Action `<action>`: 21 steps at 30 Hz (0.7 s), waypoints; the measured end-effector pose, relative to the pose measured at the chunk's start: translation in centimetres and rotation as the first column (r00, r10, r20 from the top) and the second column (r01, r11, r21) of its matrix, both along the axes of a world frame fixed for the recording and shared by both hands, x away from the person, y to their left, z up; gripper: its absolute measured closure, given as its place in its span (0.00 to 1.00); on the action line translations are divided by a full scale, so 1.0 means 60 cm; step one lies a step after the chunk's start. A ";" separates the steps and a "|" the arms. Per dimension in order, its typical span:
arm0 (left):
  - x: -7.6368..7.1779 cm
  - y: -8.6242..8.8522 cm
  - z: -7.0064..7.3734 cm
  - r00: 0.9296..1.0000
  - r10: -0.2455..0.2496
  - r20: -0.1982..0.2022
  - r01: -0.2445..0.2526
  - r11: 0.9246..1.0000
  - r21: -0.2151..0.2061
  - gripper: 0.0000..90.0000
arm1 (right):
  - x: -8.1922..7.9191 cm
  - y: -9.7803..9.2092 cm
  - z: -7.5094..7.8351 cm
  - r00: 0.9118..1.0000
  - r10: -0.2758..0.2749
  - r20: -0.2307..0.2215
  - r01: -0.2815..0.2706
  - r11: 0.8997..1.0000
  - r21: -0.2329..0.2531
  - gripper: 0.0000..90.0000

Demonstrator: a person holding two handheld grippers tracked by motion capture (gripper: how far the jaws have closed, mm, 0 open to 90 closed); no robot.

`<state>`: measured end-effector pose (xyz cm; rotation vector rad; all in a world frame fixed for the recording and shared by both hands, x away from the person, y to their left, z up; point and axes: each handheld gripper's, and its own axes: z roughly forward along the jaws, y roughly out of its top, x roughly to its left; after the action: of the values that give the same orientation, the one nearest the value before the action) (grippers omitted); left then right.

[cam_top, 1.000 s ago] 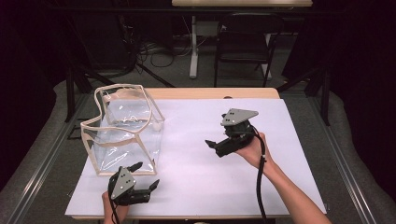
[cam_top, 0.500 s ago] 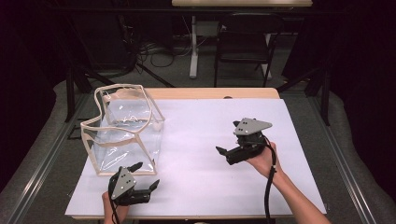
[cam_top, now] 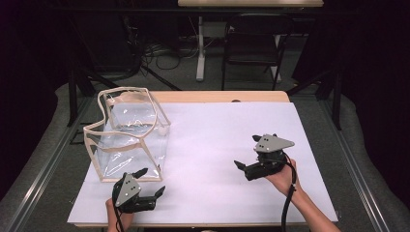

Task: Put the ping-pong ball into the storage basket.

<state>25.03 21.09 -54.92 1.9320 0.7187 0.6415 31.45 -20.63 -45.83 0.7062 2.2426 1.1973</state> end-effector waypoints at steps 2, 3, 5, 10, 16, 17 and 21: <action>0.000 0.000 0.000 1.000 0.000 -0.003 0.000 1.000 0.005 0.18 | -0.005 -0.005 -0.007 1.000 -0.004 0.001 0.004 1.000 -0.009 0.00; 0.000 0.000 0.000 1.000 0.000 -0.001 0.000 1.000 0.006 0.18 | -0.007 -0.008 -0.010 1.000 -0.006 -0.001 0.006 1.000 -0.008 0.00; 0.000 -0.001 0.000 1.000 0.002 -0.002 -0.002 1.000 0.003 0.18 | -0.012 -0.013 -0.015 1.000 -0.009 -0.003 0.009 1.000 -0.007 0.00; 0.000 -0.001 -0.001 1.000 0.000 -0.003 0.000 1.000 0.004 0.18 | -0.023 -0.023 -0.024 1.000 -0.017 -0.004 0.017 1.000 -0.005 0.00; 0.001 -0.001 -0.001 1.000 0.002 -0.004 -0.002 1.000 0.003 0.18 | -0.031 -0.034 -0.039 1.000 -0.024 -0.005 0.024 1.000 0.002 0.00; 0.001 -0.001 -0.001 1.000 0.004 -0.004 -0.004 1.000 0.002 0.18 | -0.033 -0.036 -0.043 1.000 -0.028 -0.005 0.028 1.000 0.003 0.00; 0.001 -0.002 -0.002 1.000 0.003 -0.005 -0.003 1.000 0.003 0.18 | -0.038 -0.043 -0.055 0.999 -0.038 -0.007 0.038 0.999 0.006 0.00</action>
<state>25.10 20.99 -55.02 1.9358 0.7240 0.6399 29.14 -23.23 -49.10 0.7534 2.2221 1.1864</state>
